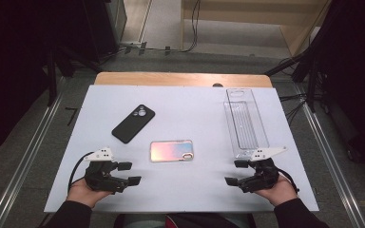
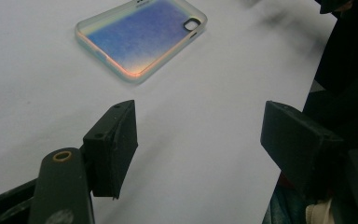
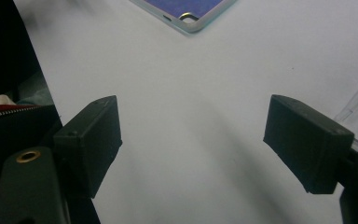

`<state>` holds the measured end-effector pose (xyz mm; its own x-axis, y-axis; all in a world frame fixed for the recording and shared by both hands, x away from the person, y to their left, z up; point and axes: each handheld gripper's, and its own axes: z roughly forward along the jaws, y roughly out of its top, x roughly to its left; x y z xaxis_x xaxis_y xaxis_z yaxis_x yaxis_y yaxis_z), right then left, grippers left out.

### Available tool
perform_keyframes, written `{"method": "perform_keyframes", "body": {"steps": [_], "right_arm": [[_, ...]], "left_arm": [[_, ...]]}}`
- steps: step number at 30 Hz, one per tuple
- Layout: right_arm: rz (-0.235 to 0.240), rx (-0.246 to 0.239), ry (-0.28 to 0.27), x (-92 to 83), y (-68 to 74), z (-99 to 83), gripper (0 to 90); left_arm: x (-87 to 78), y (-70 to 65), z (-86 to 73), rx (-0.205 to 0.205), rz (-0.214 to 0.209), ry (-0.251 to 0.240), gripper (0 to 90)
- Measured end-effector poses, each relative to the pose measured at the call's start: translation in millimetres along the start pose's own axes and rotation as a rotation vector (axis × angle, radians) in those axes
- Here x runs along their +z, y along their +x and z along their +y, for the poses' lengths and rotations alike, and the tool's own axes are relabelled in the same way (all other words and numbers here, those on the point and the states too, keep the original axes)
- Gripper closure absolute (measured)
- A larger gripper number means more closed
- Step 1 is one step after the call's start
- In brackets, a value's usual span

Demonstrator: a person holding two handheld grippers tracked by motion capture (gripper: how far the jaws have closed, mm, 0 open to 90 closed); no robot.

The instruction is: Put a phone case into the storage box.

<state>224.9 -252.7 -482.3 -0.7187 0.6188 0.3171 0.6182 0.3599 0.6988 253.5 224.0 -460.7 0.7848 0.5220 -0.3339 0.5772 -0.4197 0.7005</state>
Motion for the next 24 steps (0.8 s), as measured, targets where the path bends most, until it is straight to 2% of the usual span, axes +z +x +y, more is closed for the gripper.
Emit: {"method": "perform_keyframes", "body": {"steps": [6, 15, 24], "right_arm": [[0.016, -0.009, 0.01, 0.9, -0.7, 0.4, 17.0], [0.019, -0.007, 0.001, -2.5, 1.2, 0.3, 16.9], [0.016, -0.005, -0.006, -3.3, 0.9, -0.1, 16.9]], "left_arm": [[0.7, -2.1, 0.5, 0.015, 0.003, 0.001, 27.8], [0.0, -0.5, 0.4, 0.003, 0.012, 0.003, 27.8], [-0.5, -0.4, -0.1, -0.005, -0.005, -0.004, 27.8]]}}
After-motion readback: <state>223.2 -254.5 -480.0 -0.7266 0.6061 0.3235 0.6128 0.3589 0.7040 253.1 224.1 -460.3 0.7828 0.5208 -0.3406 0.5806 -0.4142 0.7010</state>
